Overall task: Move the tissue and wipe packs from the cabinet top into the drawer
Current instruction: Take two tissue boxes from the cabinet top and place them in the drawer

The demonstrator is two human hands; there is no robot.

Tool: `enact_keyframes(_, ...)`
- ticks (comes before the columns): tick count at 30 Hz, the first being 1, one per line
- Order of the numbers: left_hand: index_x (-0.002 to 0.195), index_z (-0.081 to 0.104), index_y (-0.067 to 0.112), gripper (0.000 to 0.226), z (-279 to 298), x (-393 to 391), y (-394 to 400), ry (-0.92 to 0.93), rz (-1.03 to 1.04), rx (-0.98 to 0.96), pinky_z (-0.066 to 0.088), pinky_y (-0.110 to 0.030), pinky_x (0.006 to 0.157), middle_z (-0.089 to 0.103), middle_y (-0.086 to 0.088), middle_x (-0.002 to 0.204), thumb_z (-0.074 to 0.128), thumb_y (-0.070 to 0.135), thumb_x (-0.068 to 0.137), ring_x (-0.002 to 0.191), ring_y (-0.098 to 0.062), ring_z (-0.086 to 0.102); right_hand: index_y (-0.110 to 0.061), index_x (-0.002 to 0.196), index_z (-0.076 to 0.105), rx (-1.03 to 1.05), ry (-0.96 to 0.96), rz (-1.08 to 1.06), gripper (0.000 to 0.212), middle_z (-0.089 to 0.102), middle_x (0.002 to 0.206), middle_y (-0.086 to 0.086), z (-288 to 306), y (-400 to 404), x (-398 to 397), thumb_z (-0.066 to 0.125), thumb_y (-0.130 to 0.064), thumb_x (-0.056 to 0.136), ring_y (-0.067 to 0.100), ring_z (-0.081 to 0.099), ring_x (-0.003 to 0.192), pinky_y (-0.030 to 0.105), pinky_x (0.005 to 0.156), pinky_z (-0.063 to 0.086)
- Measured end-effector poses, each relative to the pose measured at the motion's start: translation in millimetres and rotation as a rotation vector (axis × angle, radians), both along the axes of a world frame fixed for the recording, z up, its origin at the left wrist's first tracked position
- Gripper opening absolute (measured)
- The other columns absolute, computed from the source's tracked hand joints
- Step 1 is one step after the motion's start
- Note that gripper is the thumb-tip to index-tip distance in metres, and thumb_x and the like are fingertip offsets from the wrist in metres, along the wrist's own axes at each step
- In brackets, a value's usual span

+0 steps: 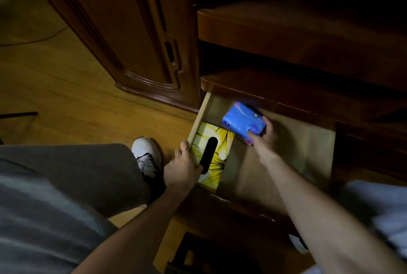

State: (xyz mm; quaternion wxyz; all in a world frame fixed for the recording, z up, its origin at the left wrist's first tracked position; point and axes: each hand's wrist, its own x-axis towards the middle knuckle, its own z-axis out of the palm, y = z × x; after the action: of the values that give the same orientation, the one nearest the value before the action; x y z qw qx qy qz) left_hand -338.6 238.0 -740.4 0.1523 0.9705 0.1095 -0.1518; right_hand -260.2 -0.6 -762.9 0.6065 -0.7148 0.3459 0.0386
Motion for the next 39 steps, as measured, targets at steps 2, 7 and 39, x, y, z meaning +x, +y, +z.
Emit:
enact_keyframes(2, 0.141, 0.025, 0.021, 0.088, 0.0, 0.4, -0.6, 0.006, 0.001, 0.017, 0.050, -0.035, 0.064, 0.060, -0.004, 0.121, 0.074, 0.049, 0.075, 0.093, -0.031, 0.070, -0.023, 0.151, 0.044, 0.011, 0.025, 0.075, 0.076, 0.051, 0.145, 0.009, -4.6, 10.5, 18.3, 0.062, 0.014, 0.087, 0.023, 0.059, 0.120, 0.027, 0.078, 0.058)
enact_keyframes(7, 0.141, 0.025, 0.022, 0.088, -0.9, -0.3, -2.7, -0.003, 0.000, 0.047, 0.046, -0.032, 0.058, 0.061, -0.003, 0.119, 0.072, 0.051, 0.074, 0.088, -0.029, 0.071, -0.032, 0.146, 0.049, -0.032, 0.103, 0.302, 0.072, 0.056, 0.136, 0.002, -7.9, 32.1, 47.1, 0.063, 0.006, 0.087, 0.003, 0.058, 0.091, 0.007, 0.059, 0.050)
enact_keyframes(39, 0.133, 0.049, 0.027, 0.044, 335.6, 114.2, -50.6, -1.106, -0.391, -0.281, 0.055, -0.030, 0.063, 0.061, 0.008, 0.121, 0.059, 0.022, 0.090, 0.104, -0.011, 0.061, -0.034, 0.090, 0.074, -0.735, -0.780, 0.360, 0.029, 0.073, 0.085, -0.025, 381.6, -41.8, -12.9, 0.051, -0.016, 0.088, -0.004, 0.068, 0.080, 0.019, 0.072, 0.051)
